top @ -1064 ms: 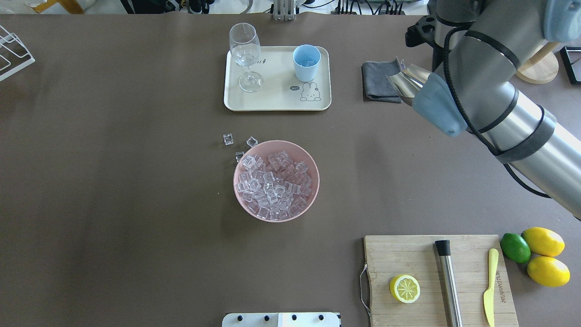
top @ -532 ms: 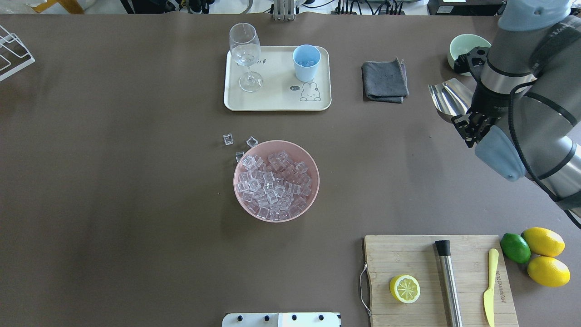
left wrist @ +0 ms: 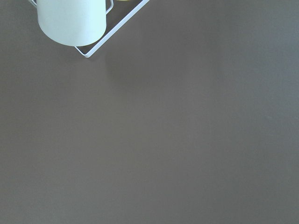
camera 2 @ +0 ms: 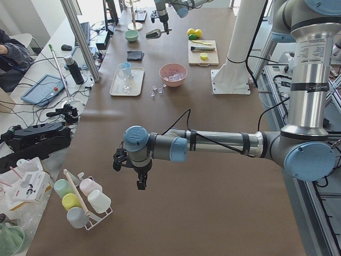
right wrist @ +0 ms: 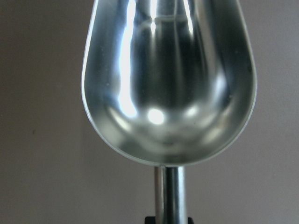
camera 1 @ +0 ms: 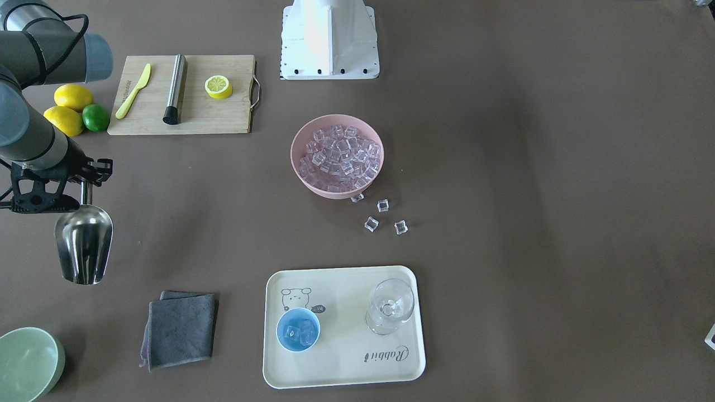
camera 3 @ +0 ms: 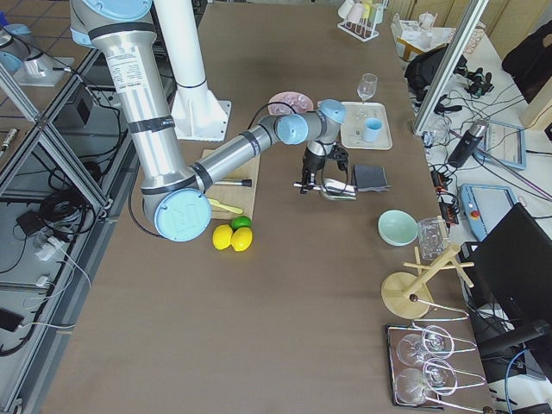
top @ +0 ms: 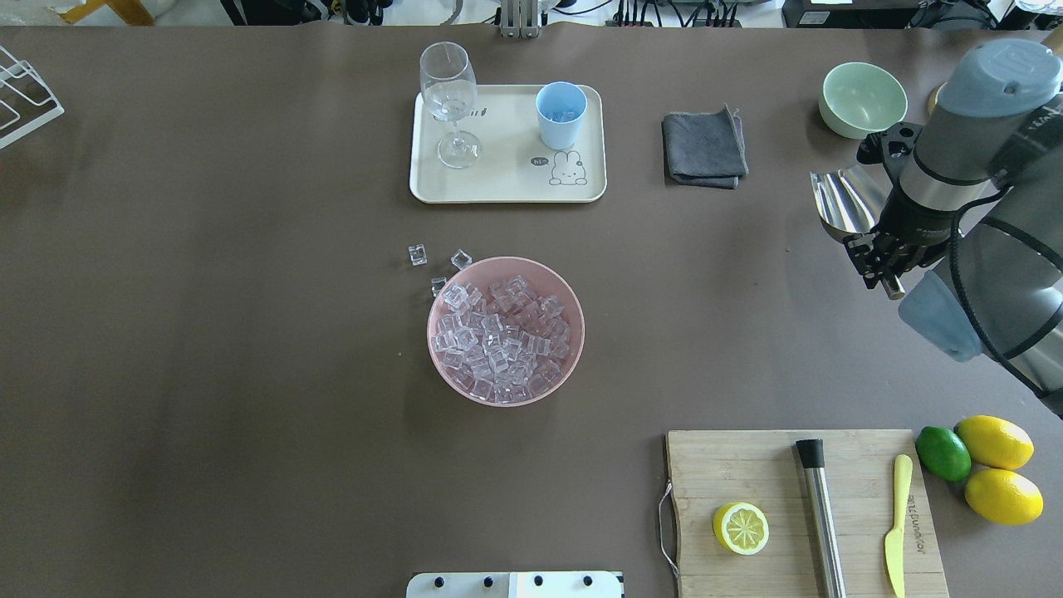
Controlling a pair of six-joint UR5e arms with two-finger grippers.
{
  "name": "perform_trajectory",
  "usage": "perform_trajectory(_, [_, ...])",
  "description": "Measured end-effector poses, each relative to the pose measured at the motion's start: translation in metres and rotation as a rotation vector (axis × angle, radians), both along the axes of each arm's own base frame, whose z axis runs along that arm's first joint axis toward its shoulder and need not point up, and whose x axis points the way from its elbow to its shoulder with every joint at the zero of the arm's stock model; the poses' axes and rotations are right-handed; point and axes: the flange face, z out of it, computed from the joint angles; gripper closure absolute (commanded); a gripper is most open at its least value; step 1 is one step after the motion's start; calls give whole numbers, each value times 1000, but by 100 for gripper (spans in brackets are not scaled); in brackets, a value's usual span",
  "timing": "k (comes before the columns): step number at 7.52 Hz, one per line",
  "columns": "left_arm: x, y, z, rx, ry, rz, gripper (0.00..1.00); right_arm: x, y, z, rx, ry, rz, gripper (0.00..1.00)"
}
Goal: Put ice in cup with scoop
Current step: 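Carry the empty scoop back to its spot on the table with the right gripper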
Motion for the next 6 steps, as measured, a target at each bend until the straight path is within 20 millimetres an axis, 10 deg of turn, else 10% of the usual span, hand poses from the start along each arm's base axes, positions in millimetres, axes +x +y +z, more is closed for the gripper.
perform_trajectory(4, [7, 9, 5, -12, 3, 14, 2, -37, 19, 45, -46, 7, 44, 89])
perform_trajectory(6, [15, 15, -6, 3, 2, 28, 1, -43, 22, 51, -61, 8, 46, 1])
